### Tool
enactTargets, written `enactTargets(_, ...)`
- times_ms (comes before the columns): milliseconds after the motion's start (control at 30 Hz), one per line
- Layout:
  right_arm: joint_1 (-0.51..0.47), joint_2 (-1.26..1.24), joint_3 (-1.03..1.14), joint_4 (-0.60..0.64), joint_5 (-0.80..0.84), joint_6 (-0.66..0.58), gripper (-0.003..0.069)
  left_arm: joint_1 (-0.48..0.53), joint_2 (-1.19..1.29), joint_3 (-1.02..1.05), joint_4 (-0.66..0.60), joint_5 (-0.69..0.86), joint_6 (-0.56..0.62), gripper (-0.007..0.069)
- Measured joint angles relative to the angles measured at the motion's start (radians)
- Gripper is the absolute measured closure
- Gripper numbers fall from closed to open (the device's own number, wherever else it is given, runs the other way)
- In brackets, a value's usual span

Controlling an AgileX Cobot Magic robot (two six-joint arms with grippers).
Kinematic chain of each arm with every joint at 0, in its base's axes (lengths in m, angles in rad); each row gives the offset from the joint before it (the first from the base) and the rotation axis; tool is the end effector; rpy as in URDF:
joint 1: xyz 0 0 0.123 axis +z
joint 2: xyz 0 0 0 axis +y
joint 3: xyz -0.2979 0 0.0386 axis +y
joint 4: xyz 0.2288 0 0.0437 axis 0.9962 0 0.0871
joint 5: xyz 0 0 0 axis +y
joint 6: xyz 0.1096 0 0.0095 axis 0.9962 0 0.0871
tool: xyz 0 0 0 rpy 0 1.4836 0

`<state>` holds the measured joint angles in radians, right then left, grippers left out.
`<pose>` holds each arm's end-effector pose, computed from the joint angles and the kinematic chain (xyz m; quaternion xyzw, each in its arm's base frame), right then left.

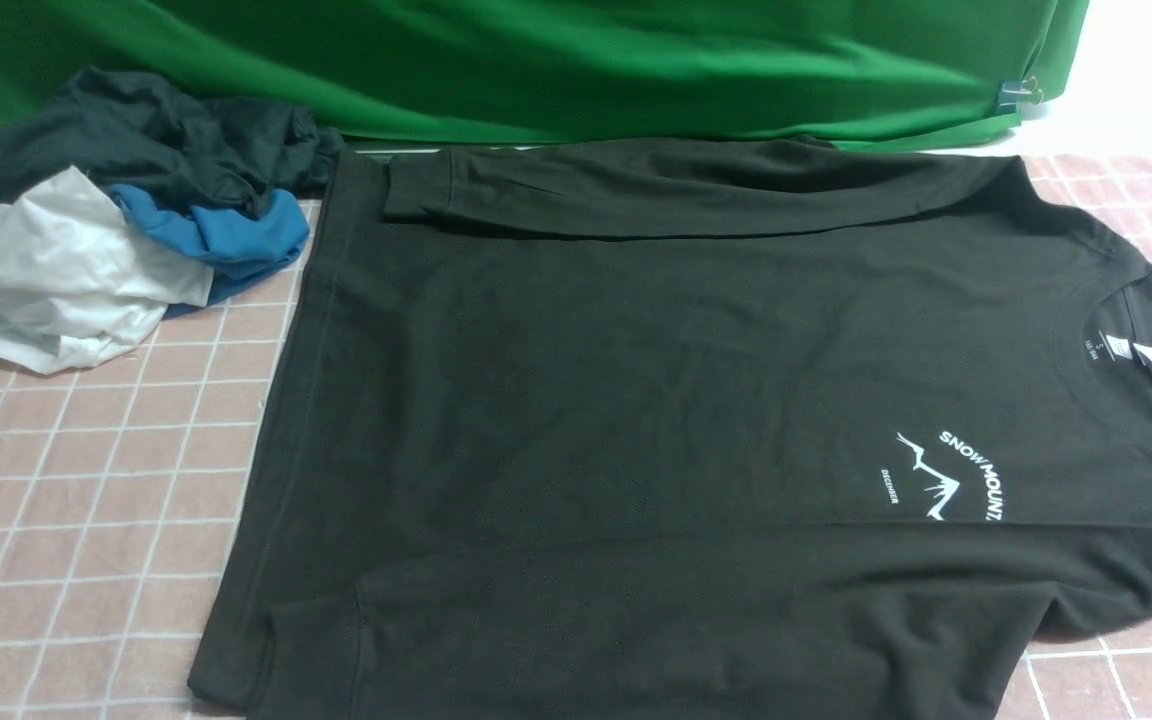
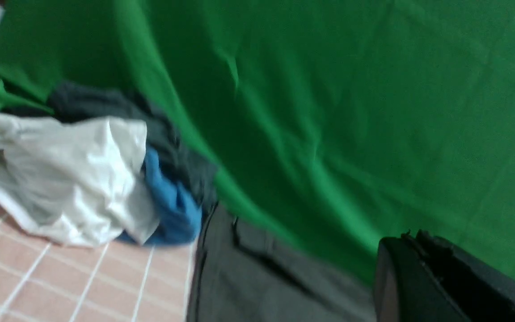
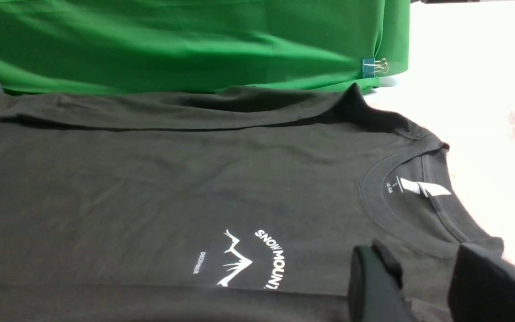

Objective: Fold a long-sleeved shirt over a pink coffee tablecloth.
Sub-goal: 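Grasp the left edge of the dark T-shirt lying flat on the table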

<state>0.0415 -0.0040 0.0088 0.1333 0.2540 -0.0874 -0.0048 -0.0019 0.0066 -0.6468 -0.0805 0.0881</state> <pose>0.0391 0.0053 0.1844 -0.0107 0.7643 0.0396 0.6436 0.0398 0.0051 0.2197 -0.1958 0.6234 -0.1946 0.7315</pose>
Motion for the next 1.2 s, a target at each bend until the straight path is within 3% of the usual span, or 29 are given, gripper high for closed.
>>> enactTargets(100, 0.0, 0.0, 0.0, 0.0, 0.0, 0.0, 0.0419, -0.002, -0.001, -0.025, -0.005, 0.081, -0.06, 0.0605)
enactTargets(200, 0.0, 0.0, 0.0, 0.0, 0.0, 0.0, 0.0419, -0.025, 0.014, -0.109, -0.006, 0.195, -0.003, 0.0605)
enactTargets(333, 0.0, 0.0, 0.0, 0.0, 0.0, 0.0, 0.0419, -0.087, 0.171, -0.31, -0.002, 0.386, 0.22, 0.0605)
enactTargets(533, 0.0, 0.0, 0.0, 0.0, 0.0, 0.0, 0.0419, -0.114, 0.514, -0.533, 0.072, 0.731, 0.343, 0.0605)
enactTargets(700, 0.0, 0.0, 0.0, 0.001, -0.028, 0.012, 0.0419, -0.114, 0.74, -0.624, 0.124, 0.826, 0.407, 0.0605)
enactTargets(767, 0.0, 0.0, 0.0, 0.026, -0.06, 0.087, 0.0419, -0.114, 0.822, -0.648, 0.126, 0.861, 0.443, 0.0605)
enactTargets(967, 0.0, 0.0, 0.0, 0.07, -0.21, 0.546, 0.0419, -0.153, 0.998, -0.668, 0.11, 0.934, 0.509, 0.0605)
enactTargets(1133, 0.021, 0.001, -0.014, 0.083, -0.185, 0.666, 0.0421, -0.266, 1.048, -0.67, 0.114, 0.935, 0.534, 0.0605)
enactTargets(1200, 0.089, 0.043, -0.138, 0.086, 0.001, 0.61, 0.0422, -0.307, 1.082, -0.685, 0.168, 0.946, 0.495, 0.0605)
